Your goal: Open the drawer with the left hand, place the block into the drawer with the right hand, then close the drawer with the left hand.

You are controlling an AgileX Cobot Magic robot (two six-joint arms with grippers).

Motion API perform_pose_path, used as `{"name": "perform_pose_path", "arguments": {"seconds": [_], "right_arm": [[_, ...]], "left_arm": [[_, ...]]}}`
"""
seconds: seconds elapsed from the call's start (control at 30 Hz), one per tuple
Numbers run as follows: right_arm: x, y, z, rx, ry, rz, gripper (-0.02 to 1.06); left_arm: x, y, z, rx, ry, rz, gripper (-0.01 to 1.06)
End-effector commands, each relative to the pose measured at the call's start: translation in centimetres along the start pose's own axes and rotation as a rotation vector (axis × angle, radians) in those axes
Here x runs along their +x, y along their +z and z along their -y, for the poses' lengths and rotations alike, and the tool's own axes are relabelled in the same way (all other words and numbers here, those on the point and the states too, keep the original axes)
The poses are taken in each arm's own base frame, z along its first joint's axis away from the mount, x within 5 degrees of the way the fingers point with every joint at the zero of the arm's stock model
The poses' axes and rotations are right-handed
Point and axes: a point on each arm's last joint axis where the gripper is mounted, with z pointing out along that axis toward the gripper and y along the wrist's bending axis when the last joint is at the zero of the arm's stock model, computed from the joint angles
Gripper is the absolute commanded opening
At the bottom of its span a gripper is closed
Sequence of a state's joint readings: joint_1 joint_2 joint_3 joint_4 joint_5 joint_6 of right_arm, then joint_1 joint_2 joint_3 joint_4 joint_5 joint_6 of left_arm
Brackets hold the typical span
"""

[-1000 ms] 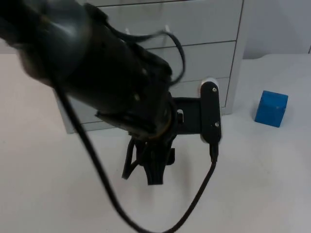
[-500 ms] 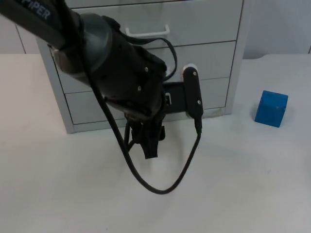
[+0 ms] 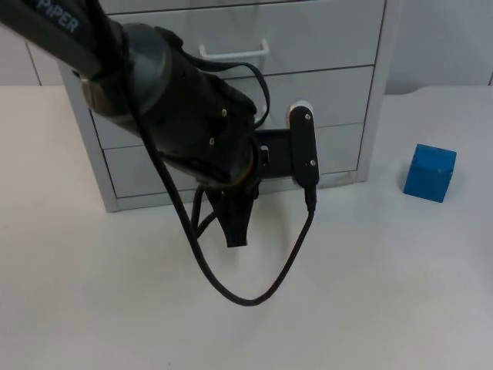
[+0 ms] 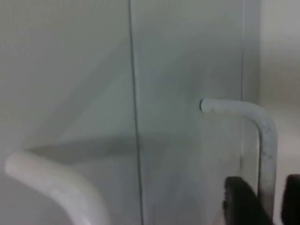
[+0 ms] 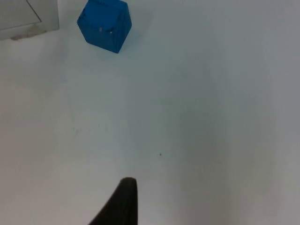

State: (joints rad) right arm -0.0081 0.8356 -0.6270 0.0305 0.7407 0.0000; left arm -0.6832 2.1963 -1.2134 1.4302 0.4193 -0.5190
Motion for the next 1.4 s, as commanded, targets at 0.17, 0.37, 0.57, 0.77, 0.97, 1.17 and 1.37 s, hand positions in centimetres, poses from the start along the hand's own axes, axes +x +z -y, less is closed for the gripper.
{"name": "perform_pose_path", "arguments": {"seconds": [0.17, 0.37, 0.57, 0.77, 0.97, 1.17, 1.37], "right_arm": [[0.0, 0.0, 0.1, 0.005, -0.013, 0.011, 1.05], [0.0, 0.0, 0.1, 0.005, -0.013, 0.016, 1.05], [0.0, 0.0, 0.1, 0.005, -0.013, 0.016, 1.05], [0.0, 0.0, 0.1, 0.004, -0.011, 0.014, 1.05], [0.0, 0.0, 0.1, 0.005, -0.013, 0.01, 1.05], [0.1, 0.0, 0.1, 0.005, -0.013, 0.006, 1.05], [0.1, 0.0, 0.1, 0.005, -0.013, 0.006, 1.05]], "left_arm": [[0.9, 1.6, 2.0, 0.09, -0.121, -0.063, 0.0], [0.4, 0.8, 3.4, 0.143, -0.133, -0.132, 0.0], [-1.1, -1.1, 6.7, 0.279, -0.058, -0.221, 0.0], [-3.4, -4.7, 8.7, 0.386, -0.057, -0.217, 0.0], [-4.8, -7.7, 9.3, 0.479, -0.04, -0.18, 0.0], [-4.9, -8.4, 10.1, 0.561, -0.008, -0.173, 0.0], [-5.0, -8.4, 10.1, 0.56, 0.009, -0.166, 0.0]]}}
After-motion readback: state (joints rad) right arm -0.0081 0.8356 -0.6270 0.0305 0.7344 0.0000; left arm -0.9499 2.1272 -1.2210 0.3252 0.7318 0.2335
